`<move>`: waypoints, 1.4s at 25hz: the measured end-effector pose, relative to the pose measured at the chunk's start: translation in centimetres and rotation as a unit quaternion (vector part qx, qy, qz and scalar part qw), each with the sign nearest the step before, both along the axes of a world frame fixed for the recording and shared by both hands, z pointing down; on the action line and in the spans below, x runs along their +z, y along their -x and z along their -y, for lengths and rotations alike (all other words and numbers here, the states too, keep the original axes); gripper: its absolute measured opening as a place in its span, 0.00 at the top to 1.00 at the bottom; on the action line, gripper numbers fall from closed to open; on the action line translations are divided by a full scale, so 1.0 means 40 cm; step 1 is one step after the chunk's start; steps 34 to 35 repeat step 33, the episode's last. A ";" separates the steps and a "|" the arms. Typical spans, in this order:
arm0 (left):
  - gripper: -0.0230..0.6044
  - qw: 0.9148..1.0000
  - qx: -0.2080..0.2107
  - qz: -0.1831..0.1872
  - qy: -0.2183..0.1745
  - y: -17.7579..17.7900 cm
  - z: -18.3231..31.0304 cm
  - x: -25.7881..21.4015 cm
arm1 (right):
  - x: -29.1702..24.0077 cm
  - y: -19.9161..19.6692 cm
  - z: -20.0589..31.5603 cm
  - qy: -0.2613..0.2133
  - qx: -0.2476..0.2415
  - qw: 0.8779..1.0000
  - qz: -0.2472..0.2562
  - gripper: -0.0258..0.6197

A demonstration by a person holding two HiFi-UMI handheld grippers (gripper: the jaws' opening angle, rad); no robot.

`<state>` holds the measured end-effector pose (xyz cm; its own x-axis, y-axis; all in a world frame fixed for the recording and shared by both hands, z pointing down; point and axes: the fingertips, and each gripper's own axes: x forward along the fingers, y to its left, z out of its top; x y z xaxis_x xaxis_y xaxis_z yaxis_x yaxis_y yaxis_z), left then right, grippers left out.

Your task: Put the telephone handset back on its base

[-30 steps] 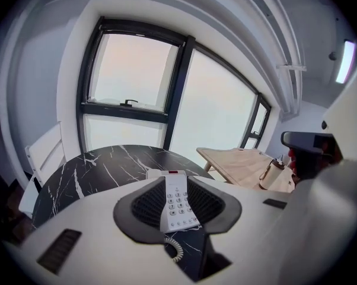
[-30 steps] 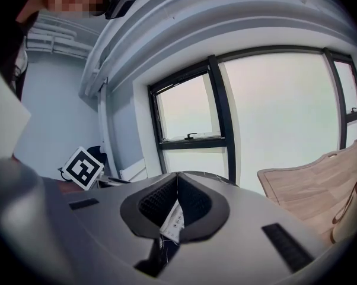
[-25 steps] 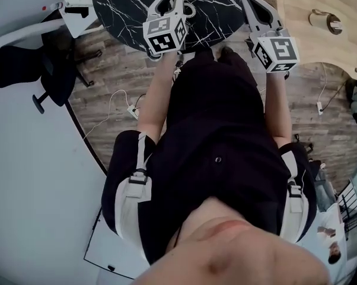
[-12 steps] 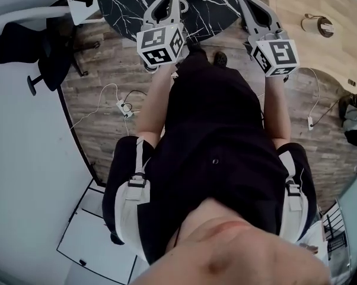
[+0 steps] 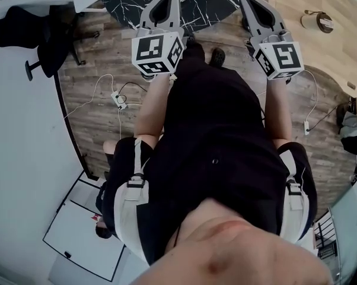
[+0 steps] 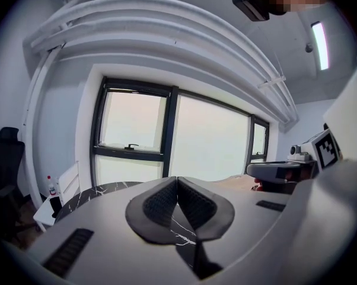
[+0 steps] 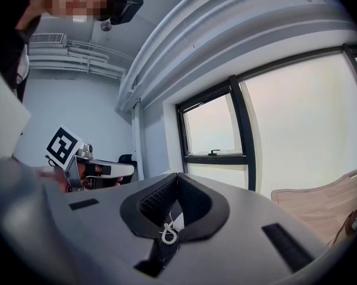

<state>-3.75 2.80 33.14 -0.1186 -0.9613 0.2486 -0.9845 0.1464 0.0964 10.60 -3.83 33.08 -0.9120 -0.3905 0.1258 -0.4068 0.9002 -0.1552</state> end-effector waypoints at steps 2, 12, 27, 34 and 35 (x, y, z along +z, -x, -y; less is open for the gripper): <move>0.94 1.000 0.002 0.001 -0.007 -0.013 -0.015 -0.010 | -0.009 -0.006 -0.016 -0.003 -0.003 1.000 0.004 0.91; 0.94 1.000 0.001 -0.004 -0.017 -0.027 -0.064 -0.027 | -0.033 -0.017 -0.052 -0.016 -0.008 1.000 0.010 0.91; 0.94 1.000 0.012 -0.005 -0.015 -0.036 -0.057 -0.013 | -0.025 -0.014 -0.057 -0.014 -0.010 1.000 0.004 0.91; 0.94 1.000 0.014 -0.003 -0.015 -0.037 -0.045 -0.012 | -0.025 -0.013 -0.048 -0.015 -0.009 1.000 0.004 0.91; 0.94 1.000 0.014 -0.003 -0.015 -0.037 -0.045 -0.012 | -0.025 -0.013 -0.048 -0.015 -0.009 1.000 0.004 0.91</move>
